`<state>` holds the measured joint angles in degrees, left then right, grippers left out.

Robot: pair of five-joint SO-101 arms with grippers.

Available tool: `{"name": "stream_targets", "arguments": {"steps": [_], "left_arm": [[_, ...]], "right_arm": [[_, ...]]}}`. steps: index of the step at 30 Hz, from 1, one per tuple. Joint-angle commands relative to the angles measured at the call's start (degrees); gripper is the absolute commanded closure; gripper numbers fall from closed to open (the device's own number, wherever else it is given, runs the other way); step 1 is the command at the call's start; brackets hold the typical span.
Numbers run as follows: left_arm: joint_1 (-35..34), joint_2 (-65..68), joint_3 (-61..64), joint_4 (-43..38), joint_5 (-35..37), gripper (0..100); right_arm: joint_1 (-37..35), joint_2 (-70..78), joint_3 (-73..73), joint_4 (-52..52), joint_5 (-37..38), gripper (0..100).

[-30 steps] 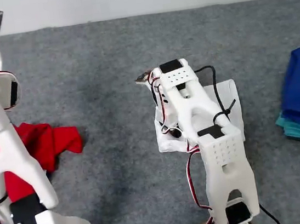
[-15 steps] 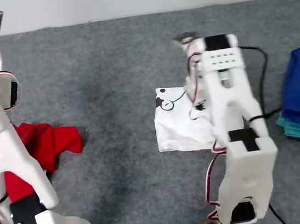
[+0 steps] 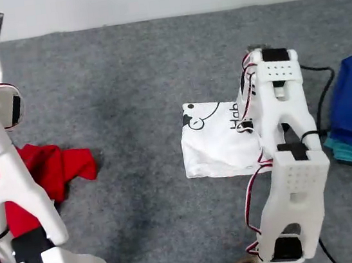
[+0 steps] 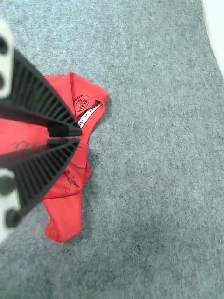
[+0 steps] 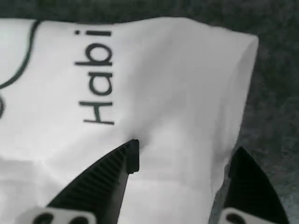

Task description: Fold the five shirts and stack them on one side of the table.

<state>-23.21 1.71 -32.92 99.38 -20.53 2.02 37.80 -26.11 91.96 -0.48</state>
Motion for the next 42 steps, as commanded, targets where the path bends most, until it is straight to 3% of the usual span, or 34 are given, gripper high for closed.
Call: {"name": "stream_targets", "arguments": {"steps": [1,5,7,10,13,15,23,30,37,42], "left_arm": [[-0.2,-3.0,-0.1,1.2,-0.3,99],[-0.1,-3.0,-0.1,1.2,-0.3,99],[-0.1,-3.0,-0.1,1.2,-0.3,99],[0.0,-3.0,-0.1,1.2,-0.3,99],[0.0,-3.0,-0.1,1.2,-0.3,99],[0.0,-3.0,-0.1,1.2,-0.3,99],[0.0,-3.0,-0.1,1.2,-0.3,99],[0.1,-3.0,1.1,1.2,-0.4,99],[0.1,-3.0,2.3,1.2,-0.4,99],[0.0,-3.0,2.3,1.2,-0.4,99]], "right_arm": [[1.1,1.9,-1.5,-1.5,-0.7,68.8],[1.0,6.3,-1.5,-2.3,-0.4,71.9],[1.0,7.3,-1.5,-2.3,0.2,82.0],[2.2,7.1,-1.5,-3.6,7.2,99.8],[4.4,6.6,-1.6,-4.2,12.2,98.7],[6.0,5.9,-1.6,-4.7,18.8,98.7],[8.1,1.3,-1.8,-8.0,60.7,98.8],[2.4,-0.3,-10.2,-9.3,75.5,98.8],[-1.2,5.2,-16.2,-12.3,76.2,97.9],[-0.4,5.3,-20.9,-9.3,64.4,78.1]]}}
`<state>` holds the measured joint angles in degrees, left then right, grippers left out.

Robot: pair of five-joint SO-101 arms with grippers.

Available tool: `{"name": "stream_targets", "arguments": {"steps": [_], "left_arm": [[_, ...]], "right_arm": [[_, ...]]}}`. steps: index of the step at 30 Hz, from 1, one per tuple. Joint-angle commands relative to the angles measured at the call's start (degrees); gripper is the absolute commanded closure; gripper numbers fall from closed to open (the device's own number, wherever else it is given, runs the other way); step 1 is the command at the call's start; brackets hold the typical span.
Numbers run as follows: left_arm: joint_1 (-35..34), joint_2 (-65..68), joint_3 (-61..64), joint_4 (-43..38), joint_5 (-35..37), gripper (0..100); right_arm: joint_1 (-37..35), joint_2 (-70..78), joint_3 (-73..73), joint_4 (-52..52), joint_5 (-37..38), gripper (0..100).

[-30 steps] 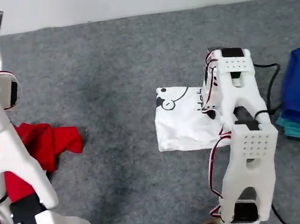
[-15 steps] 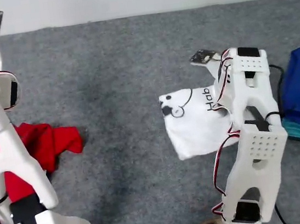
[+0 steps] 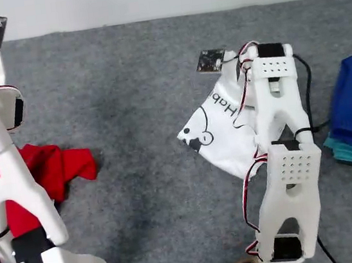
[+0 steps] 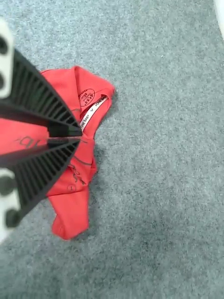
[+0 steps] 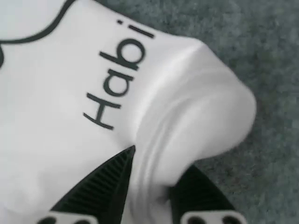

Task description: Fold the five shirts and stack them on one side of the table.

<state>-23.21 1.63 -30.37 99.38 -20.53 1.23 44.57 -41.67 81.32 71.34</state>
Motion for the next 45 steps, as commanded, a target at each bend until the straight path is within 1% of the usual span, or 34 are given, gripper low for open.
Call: {"name": "stream_targets", "arguments": {"steps": [1,3,8,14,16,17,20,23,25,29,31,36,40,45], "left_arm": [[0.0,-2.9,-0.2,1.2,-0.4,99],[0.0,-2.9,-0.2,1.2,-0.4,99],[0.0,-2.9,-0.2,1.2,-0.4,99],[0.0,-2.9,-0.2,1.2,-0.4,99],[0.0,-3.0,-0.2,1.2,-0.4,99],[0.0,-3.2,-0.2,1.2,-0.4,99],[0.1,-5.0,0.8,1.2,-0.5,99],[-0.2,-7.0,3.3,1.2,-0.6,99],[-0.3,-8.6,5.1,1.2,-0.6,99],[-0.3,-11.8,8.7,1.2,-0.6,99],[-0.3,-13.1,10.5,1.2,-0.6,99],[-0.3,-16.2,14.6,1.2,-0.7,99],[-0.4,-18.5,16.6,1.2,-0.7,99],[-0.4,-21.7,18.1,1.2,-0.6,99]], "right_arm": [[0.5,-1.5,-7.4,1.9,-11.9,74.1],[0.7,-1.3,-11.8,3.1,-21.4,70.5],[0.0,-0.8,-20.3,7.8,-39.6,70.6],[-2.1,-0.8,-24.3,20.0,-70.5,70.5],[-2.4,-1.1,-23.6,21.8,-79.0,70.5],[-2.4,-1.5,-22.9,21.7,-81.9,70.5],[-2.6,-3.7,-20.8,21.7,-86.5,70.4],[-3.8,-7.0,-16.2,21.7,-92.8,69.5],[-5.0,-10.0,-10.6,21.7,-96.7,64.7],[-6.0,-14.4,0.3,21.4,-103.3,50.8],[-6.2,-14.3,3.4,20.4,-105.0,48.5],[-6.0,-9.4,5.3,14.9,-107.7,51.9],[-6.0,-2.0,5.4,8.5,-111.5,56.5],[-5.6,7.0,5.4,2.3,-113.5,60.1]]}}
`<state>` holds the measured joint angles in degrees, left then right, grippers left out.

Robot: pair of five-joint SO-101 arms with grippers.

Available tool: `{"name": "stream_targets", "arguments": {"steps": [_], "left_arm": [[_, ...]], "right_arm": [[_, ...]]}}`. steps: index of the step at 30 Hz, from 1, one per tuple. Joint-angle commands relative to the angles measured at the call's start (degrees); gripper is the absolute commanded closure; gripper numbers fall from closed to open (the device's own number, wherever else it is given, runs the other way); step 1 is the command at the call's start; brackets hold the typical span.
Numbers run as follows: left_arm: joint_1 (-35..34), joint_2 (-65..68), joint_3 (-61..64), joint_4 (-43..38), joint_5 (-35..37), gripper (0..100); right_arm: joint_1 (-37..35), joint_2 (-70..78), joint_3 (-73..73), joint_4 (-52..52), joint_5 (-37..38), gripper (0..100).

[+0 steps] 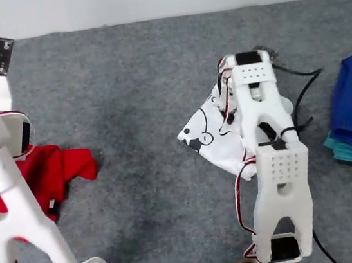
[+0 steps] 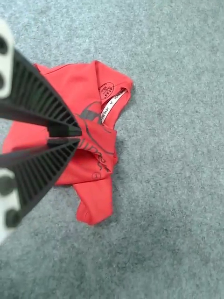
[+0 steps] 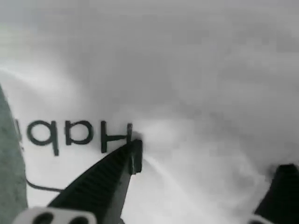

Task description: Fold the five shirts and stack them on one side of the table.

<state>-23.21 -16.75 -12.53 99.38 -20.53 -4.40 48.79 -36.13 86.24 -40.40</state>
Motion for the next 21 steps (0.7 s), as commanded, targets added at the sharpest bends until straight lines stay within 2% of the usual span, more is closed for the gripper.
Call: {"name": "stream_targets", "arguments": {"steps": [1,4,7,10,13,14,15,19,21], "left_arm": [[-0.4,-3.9,0.7,1.2,-0.6,99],[-0.4,-5.8,2.8,1.2,-0.6,99],[-0.4,-7.6,4.7,1.2,-0.6,99],[-0.4,-9.1,5.7,1.2,-0.6,99],[-0.4,-10.0,5.9,1.2,-0.6,99],[-0.4,-10.2,5.9,1.2,-0.6,99],[-0.4,-10.2,5.9,1.2,-0.5,99],[-0.4,-10.2,5.9,1.2,-0.4,99],[-0.4,-10.2,5.9,1.2,-0.3,99]], "right_arm": [[0.3,4.0,-0.2,-2.8,-2.6,60.7],[0.8,5.3,-1.2,-1.6,-4.0,63.4],[0.7,6.1,-3.3,0.2,-3.6,70.3],[1.1,6.6,-3.8,1.5,-0.6,82.0],[1.2,6.5,-3.8,2.8,3.1,97.7],[1.1,6.5,-3.8,3.4,4.6,99.8],[0.8,6.5,-3.7,4.1,6.2,97.6],[1.1,5.8,-3.8,5.8,14.4,98.8],[1.9,3.6,-3.8,7.8,16.2,99.1]]}}
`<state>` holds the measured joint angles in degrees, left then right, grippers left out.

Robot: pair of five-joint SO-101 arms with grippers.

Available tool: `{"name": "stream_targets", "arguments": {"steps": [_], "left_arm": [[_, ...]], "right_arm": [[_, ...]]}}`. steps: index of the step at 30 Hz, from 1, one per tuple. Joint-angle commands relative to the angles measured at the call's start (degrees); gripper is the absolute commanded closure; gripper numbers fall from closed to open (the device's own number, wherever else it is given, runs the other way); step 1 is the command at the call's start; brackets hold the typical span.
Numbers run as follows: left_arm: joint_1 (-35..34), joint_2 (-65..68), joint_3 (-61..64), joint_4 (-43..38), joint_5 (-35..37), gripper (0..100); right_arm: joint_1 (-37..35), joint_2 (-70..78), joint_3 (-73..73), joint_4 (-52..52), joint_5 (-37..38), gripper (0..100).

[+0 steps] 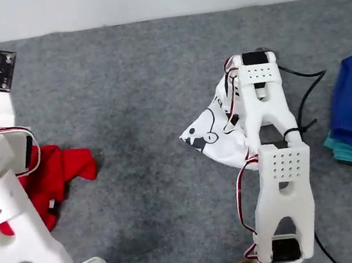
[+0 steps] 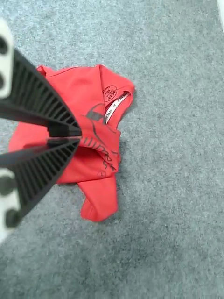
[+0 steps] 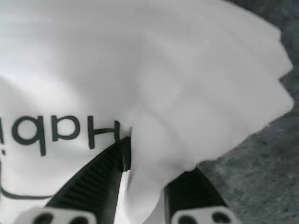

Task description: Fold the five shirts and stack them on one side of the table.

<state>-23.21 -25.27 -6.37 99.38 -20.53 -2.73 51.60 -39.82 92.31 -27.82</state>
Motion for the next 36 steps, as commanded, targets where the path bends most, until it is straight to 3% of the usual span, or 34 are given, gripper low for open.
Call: {"name": "stream_targets", "arguments": {"steps": [1,6,21,29,36], "left_arm": [[-0.4,-1.7,-0.2,1.2,-0.3,99],[-0.4,-1.7,-0.2,1.2,-0.3,99],[-0.4,-1.7,-0.2,1.2,-0.3,99],[-0.4,-1.7,-0.2,1.1,-0.3,99],[-0.4,-1.5,-0.2,1.1,-0.3,99]], "right_arm": [[0.9,-0.8,-0.1,3.1,3.8,99.1],[4.9,-12.9,-0.1,9.2,5.4,99.1],[23.3,-41.5,0.0,8.0,35.1,99.1],[35.0,-43.5,0.3,-2.8,42.7,99.1],[41.2,-36.3,0.1,-8.3,45.7,99.1]]}}
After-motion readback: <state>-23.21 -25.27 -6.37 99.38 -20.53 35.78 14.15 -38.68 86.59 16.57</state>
